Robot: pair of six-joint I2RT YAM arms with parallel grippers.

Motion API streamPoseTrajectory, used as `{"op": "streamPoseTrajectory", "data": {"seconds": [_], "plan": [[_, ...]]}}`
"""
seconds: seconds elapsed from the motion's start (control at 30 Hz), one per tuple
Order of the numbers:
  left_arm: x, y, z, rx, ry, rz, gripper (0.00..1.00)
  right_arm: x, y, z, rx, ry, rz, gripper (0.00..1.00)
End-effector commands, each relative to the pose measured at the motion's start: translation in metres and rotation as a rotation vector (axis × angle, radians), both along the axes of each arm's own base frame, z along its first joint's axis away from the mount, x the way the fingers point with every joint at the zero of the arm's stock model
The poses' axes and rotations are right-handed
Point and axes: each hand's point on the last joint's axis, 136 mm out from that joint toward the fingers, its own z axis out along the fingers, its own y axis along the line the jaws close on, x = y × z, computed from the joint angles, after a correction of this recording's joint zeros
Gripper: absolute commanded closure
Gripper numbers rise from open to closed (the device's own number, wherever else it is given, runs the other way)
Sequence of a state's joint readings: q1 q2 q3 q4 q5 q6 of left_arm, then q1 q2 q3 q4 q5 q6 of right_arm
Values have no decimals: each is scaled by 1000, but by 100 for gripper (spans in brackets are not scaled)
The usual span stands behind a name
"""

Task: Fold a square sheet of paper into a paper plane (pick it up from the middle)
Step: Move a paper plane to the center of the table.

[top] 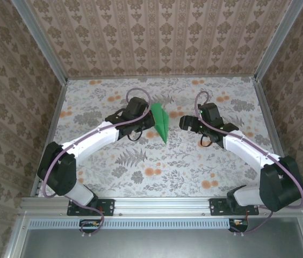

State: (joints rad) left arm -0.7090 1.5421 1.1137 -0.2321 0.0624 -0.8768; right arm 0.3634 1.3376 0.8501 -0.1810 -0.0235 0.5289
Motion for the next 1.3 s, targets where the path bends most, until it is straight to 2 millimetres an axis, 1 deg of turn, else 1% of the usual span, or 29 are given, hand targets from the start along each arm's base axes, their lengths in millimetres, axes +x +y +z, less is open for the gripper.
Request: {"op": "streamPoseTrajectory", "data": {"seconds": [0.0,0.1,0.13,0.17,0.23,0.33,0.43,0.53,0.63,0.7,0.73,0.9,0.97,1.03,1.13,1.27], "plan": [[0,-16,-14,-111,-11,-112,100,-4,9,0,73,11,20,3],[0,-17,-42,-166,33,-123,100,-5,27,-2,137,38,93,5],[0,-13,-52,-155,49,-115,100,-6,36,-2,163,51,131,7],[-1,-9,-61,-138,62,-106,100,-6,44,-9,185,81,165,9],[-2,2,-79,-111,85,-79,100,-8,58,-14,204,116,221,16],[-8,11,-95,-110,115,-58,100,-13,76,-22,175,145,289,19],[-15,20,-111,-94,153,-33,100,-21,99,-32,139,173,363,26],[-21,29,-122,-96,180,-8,100,-27,120,-42,126,202,423,34],[-23,33,-126,-98,190,4,100,-34,141,-53,97,236,491,43],[-23,34,-126,-98,189,4,100,-37,150,-58,76,250,521,48],[-23,34,-125,-99,188,4,100,-37,154,-60,70,256,534,53],[-22,33,-125,-100,186,4,100,-39,163,-67,45,270,567,61],[-23,34,-127,-98,190,2,100,-38,163,-71,27,276,566,60],[-23,34,-127,-98,191,3,100,-34,160,-74,-3,276,552,55],[-24,34,-127,-98,193,2,100,-29,157,-75,-36,267,545,52],[-23,33,-127,-99,193,3,100,-26,158,-78,-56,271,554,51]]}}
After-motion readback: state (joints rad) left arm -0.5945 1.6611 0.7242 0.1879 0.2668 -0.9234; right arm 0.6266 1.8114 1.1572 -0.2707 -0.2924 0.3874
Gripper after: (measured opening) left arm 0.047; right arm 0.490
